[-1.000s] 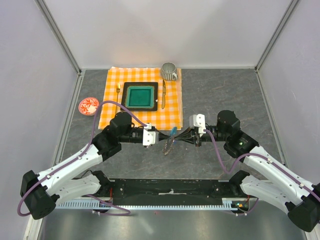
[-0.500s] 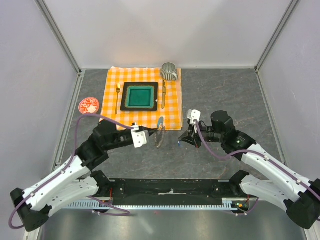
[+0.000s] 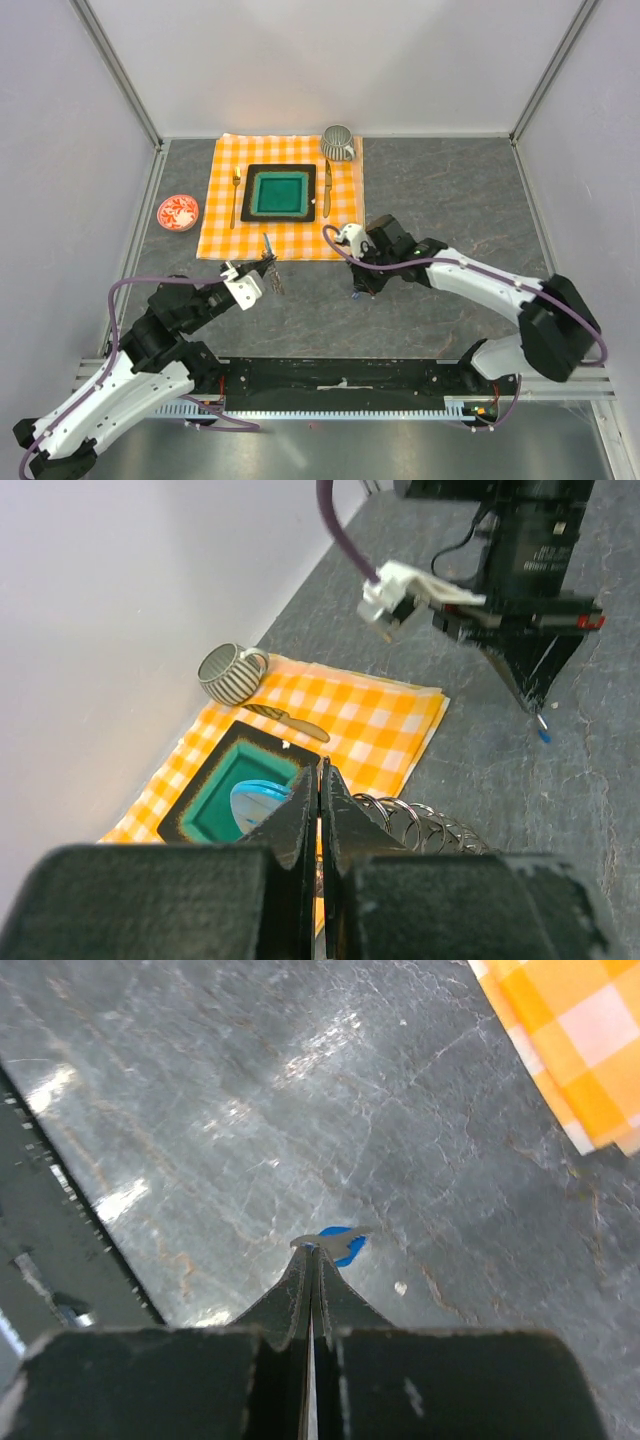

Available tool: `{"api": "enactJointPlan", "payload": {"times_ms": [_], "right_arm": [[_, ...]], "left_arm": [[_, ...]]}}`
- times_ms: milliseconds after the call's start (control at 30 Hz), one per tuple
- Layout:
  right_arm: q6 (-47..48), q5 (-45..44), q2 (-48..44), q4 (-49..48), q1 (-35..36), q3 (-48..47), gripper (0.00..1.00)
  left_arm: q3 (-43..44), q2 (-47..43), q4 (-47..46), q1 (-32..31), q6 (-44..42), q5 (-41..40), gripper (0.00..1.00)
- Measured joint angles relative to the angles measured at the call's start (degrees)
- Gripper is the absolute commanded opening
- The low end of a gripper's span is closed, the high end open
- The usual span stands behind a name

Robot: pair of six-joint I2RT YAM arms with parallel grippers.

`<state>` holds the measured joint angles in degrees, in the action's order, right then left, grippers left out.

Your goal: Put the keys on the keyring

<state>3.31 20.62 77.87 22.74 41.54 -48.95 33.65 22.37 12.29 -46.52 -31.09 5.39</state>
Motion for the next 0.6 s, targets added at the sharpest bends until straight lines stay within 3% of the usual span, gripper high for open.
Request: {"api": "enactJointPlan", "payload": {"times_ms": [300,600], "right_arm": [[2.0,-3.6,16.0,-4.7,4.2,-4.9,0.0],[3.3,-4.1,18.9,-14.6,5.2,-4.3,0.0]], "left_arm": [[-2.0,-2.7,0.4,0.0,0.0,-3.5,0.02],[-3.0,-3.8,-0.2,0.6,0.0,-3.9,0.02]]}}
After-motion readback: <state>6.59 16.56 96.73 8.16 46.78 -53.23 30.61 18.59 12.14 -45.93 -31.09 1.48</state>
